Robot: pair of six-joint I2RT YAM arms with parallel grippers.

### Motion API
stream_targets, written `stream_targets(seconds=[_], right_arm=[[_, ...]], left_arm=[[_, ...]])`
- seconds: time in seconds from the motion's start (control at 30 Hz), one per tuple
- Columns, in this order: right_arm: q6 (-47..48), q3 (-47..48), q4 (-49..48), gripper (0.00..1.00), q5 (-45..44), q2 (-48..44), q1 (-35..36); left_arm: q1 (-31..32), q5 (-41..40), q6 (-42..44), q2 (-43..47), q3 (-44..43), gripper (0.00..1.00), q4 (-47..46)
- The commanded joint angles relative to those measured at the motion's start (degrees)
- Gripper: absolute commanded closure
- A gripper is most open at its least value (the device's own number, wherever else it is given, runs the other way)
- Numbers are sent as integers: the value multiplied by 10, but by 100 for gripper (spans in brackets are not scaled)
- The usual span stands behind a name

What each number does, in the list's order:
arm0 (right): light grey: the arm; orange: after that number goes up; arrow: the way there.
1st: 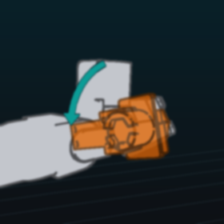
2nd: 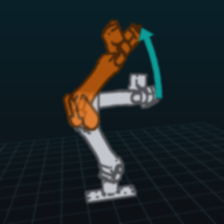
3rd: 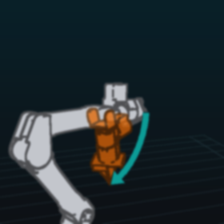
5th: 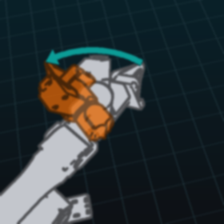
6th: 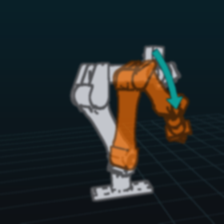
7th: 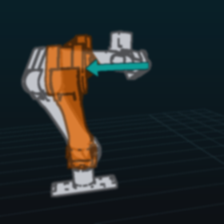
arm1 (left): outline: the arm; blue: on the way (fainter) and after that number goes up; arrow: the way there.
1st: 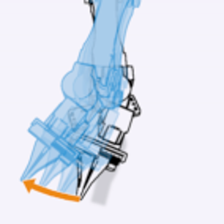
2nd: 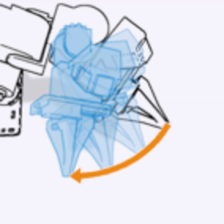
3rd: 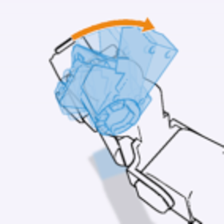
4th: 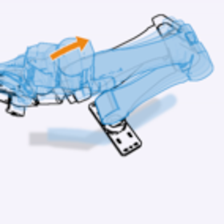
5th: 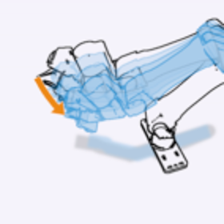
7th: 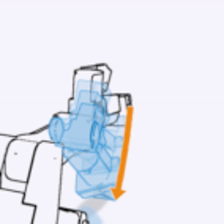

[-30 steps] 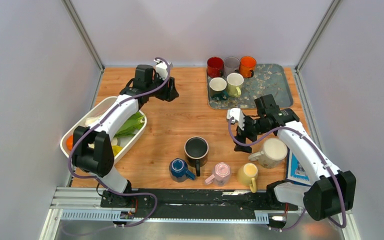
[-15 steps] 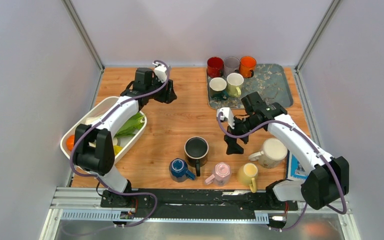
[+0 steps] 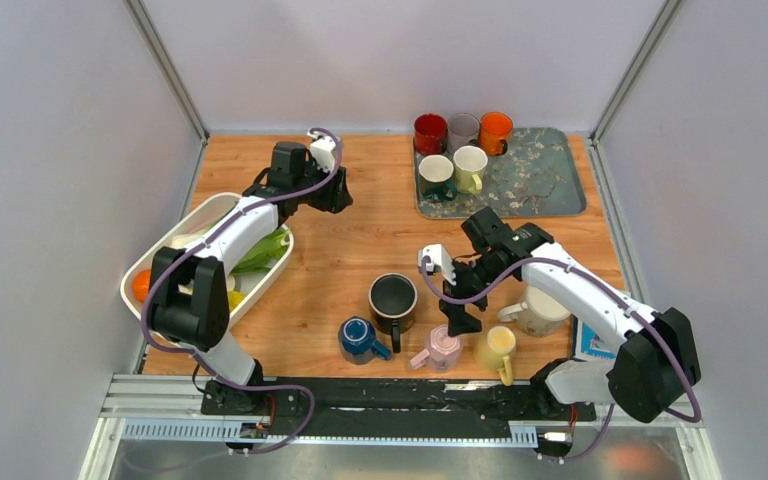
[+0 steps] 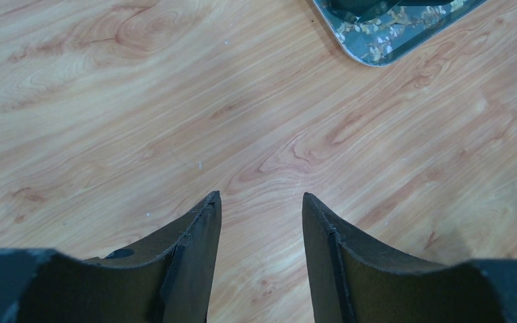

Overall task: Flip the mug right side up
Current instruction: Move the cup to the center of the board.

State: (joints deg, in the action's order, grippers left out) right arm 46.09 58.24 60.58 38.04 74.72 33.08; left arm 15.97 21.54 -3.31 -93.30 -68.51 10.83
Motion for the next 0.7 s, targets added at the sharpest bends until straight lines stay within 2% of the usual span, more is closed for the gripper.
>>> stream_targets(seconds=[0.0,0.33,0.67], right_arm=[[-19,-18,-48,5,4,-3,13],[-81,-26,-112,6,-63,21,-13],[-41,12,-120,7,-110,55,-76]], left_arm=[[-3,-3,29,7,4,45,-16],[-4,-18,51,-1,-4,45,9],[-8,-20,85,1,-15,45,16]])
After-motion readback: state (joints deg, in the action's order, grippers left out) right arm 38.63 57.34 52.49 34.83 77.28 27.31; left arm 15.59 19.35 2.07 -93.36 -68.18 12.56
